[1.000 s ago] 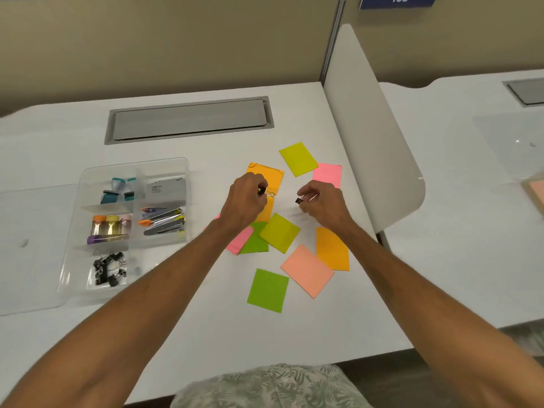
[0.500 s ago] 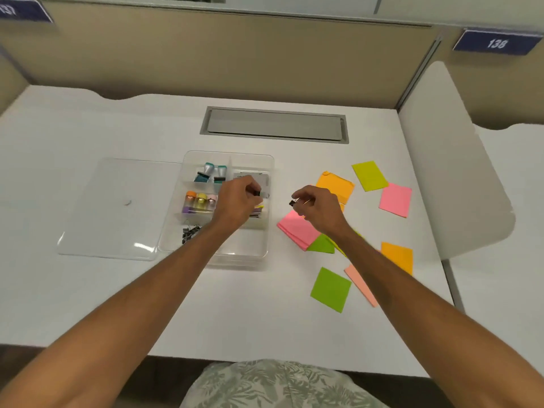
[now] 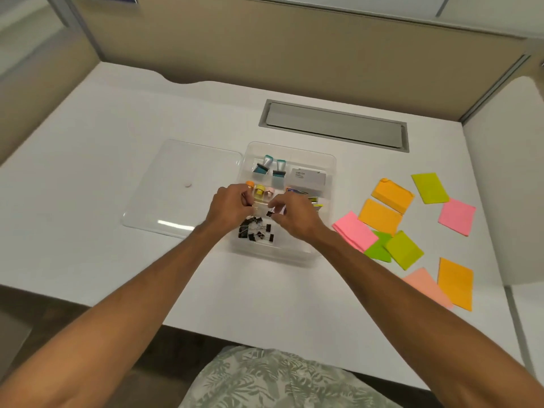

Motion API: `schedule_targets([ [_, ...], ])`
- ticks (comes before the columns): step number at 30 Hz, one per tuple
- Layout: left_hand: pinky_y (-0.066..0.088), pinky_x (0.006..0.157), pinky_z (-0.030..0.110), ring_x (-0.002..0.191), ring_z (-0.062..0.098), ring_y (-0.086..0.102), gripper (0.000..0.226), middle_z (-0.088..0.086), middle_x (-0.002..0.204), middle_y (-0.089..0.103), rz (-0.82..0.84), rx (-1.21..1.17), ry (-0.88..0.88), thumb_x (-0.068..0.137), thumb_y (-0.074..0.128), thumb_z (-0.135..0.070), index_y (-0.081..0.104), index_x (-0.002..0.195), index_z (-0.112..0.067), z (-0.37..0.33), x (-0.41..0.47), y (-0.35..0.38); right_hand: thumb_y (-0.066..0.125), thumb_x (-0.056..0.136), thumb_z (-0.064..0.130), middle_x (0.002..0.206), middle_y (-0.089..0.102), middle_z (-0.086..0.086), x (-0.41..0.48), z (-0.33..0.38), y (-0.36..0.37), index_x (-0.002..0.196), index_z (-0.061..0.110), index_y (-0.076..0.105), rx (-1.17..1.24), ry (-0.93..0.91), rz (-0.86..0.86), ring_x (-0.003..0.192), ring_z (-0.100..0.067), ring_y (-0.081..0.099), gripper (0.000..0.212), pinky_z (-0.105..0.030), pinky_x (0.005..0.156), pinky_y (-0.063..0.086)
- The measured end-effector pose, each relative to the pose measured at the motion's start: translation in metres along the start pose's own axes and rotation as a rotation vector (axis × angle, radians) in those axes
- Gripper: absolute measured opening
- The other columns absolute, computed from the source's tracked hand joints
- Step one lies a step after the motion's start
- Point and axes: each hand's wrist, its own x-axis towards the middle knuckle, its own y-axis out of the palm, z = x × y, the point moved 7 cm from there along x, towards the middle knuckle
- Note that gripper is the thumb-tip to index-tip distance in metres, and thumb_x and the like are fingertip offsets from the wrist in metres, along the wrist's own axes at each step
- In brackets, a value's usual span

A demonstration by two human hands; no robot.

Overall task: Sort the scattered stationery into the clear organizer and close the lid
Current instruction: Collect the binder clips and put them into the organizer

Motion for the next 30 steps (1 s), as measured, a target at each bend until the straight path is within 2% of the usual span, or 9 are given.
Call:
schedule_targets([
  [2,0.057,0.066,0.032,0.065,0.011,0.064,0.018,-0.008,0.067,0.066,0.053,0.022,0.034,0.07,0.08,-0.009,0.065,0.074,-0.02,0.007,-0.002,0.003,0.07,0.084,0.017,0.098,0.069,-0.003,0.003,0.009,0.012,0.106,0.016,0.073,-0.114,-0.025,0.041,0.087,-0.019,0.062,0.023,-0.032,0.074,0.049],
  [5,0.058,0.071,0.038,0.07,0.015,0.065,0.017,-0.004,0.074,0.068,0.113,0.07,0.082,0.073,0.078,-0.008,0.065,0.077,-0.019,0.014,-0.005,0.009,0.067,0.083,0.014,0.104,0.068,-0.007,0.005,0.016,0.03,0.108,0.016,0.072,-0.259,-0.025,0.12,0.095,-0.026,0.063,0.025,-0.032,0.071,0.047],
  [9,0.057,0.074,0.037,0.074,0.016,0.065,0.013,-0.004,0.079,0.07,0.146,0.118,0.118,0.076,0.078,-0.014,0.068,0.082,-0.02,0.018,-0.004,0.017,0.065,0.082,0.008,0.108,0.069,-0.006,0.006,0.019,0.042,0.11,0.018,0.068,-0.363,0.008,0.169,0.098,-0.029,0.064,0.03,-0.032,0.07,0.045],
  [15,0.056,0.086,0.038,0.09,0.021,0.07,0.022,0.005,0.1,0.075,0.19,0.157,0.166,0.083,0.073,-0.013,0.07,0.105,-0.014,0.017,0.0,0.029,0.064,0.082,0.003,0.106,0.072,-0.007,0.006,0.019,0.044,0.115,0.015,0.067,-0.371,0.043,0.178,0.097,-0.03,0.066,0.035,-0.037,0.074,0.053],
  [19,0.057,0.083,0.036,0.089,0.021,0.07,0.021,0.005,0.1,0.075,0.212,0.192,0.204,0.085,0.071,-0.014,0.069,0.106,-0.016,0.014,0.002,0.032,0.066,0.083,0.005,0.107,0.072,-0.006,0.006,0.016,0.044,0.116,0.016,0.066,-0.351,0.051,0.18,0.097,-0.029,0.066,0.035,-0.034,0.072,0.05],
  [23,0.057,0.083,0.038,0.089,0.021,0.069,0.022,0.003,0.102,0.074,0.214,0.2,0.232,0.085,0.069,-0.015,0.069,0.107,-0.017,0.009,0.003,0.031,0.064,0.086,0.007,0.116,0.07,-0.004,0.004,0.013,0.041,0.12,0.017,0.065,-0.302,0.041,0.156,0.104,-0.026,0.064,0.036,-0.037,0.081,0.055],
  [25,0.057,0.083,0.039,0.091,0.02,0.068,0.023,0.002,0.103,0.073,0.197,0.194,0.257,0.087,0.068,-0.015,0.069,0.109,-0.017,0.004,0.003,0.03,0.064,0.088,0.01,0.115,0.07,-0.003,0.003,0.012,0.034,0.116,0.016,0.068,-0.203,0.034,0.081,0.104,-0.024,0.064,0.029,-0.033,0.08,0.052],
  [30,0.054,0.079,0.037,0.089,0.018,0.064,0.021,-0.001,0.102,0.071,0.106,0.16,0.32,0.092,0.058,-0.014,0.068,0.109,-0.018,-0.02,0.007,0.029,0.06,0.089,0.012,0.105,0.073,-0.003,-0.013,-0.004,0.0,0.109,0.013,0.071,0.081,0.107,-0.161,0.083,-0.016,0.064,0.023,-0.028,0.074,0.05],
])
